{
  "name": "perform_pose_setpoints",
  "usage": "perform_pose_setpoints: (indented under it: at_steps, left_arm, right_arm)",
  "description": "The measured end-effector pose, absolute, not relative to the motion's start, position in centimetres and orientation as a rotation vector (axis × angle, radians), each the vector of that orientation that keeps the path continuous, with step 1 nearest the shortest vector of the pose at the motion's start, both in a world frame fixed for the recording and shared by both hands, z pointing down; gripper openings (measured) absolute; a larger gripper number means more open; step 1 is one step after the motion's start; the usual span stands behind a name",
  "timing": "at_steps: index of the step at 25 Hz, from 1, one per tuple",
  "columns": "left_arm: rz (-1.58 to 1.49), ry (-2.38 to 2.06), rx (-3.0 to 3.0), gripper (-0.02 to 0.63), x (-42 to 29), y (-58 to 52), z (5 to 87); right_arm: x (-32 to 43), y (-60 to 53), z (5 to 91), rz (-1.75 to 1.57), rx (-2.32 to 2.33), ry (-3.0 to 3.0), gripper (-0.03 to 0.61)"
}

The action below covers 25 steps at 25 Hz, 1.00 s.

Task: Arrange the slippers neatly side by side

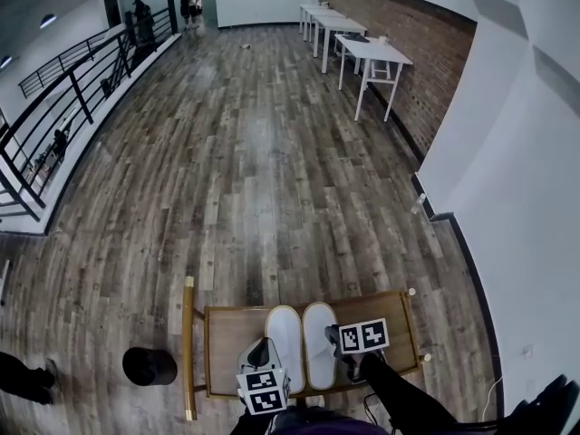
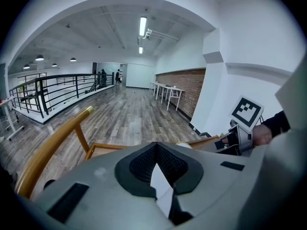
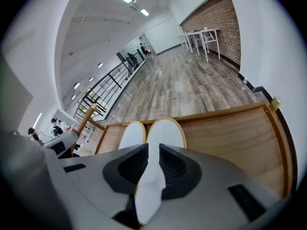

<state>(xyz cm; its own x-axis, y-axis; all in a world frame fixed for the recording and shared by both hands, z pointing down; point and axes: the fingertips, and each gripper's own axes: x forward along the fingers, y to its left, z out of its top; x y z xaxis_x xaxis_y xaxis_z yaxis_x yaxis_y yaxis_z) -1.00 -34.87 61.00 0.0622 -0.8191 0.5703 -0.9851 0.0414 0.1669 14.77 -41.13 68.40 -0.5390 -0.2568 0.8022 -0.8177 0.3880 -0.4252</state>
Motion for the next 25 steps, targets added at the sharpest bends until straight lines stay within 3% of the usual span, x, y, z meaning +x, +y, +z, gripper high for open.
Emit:
perform_pose_setpoints:
  at_steps: [13, 18, 25]
  left_arm:
    - [0.307, -1.856, 1.949, 0.0, 2.4, -38.1, 56.1]
    - [0.277, -1.876, 2.017, 0.0, 3.7, -37.2, 54.5]
    - [0.289, -1.854, 2.101, 0.0, 5.8, -35.6, 54.1]
  right_arm:
    - [13.2, -40.5, 55.0, 0.829, 1.158, -2.444, 0.044]
    - [14.3, -39.0, 52.7, 0.539, 1.305, -2.49, 0.044]
    - [14.4, -36.5, 52.6, 0.418, 1.33, -2.515, 0.044]
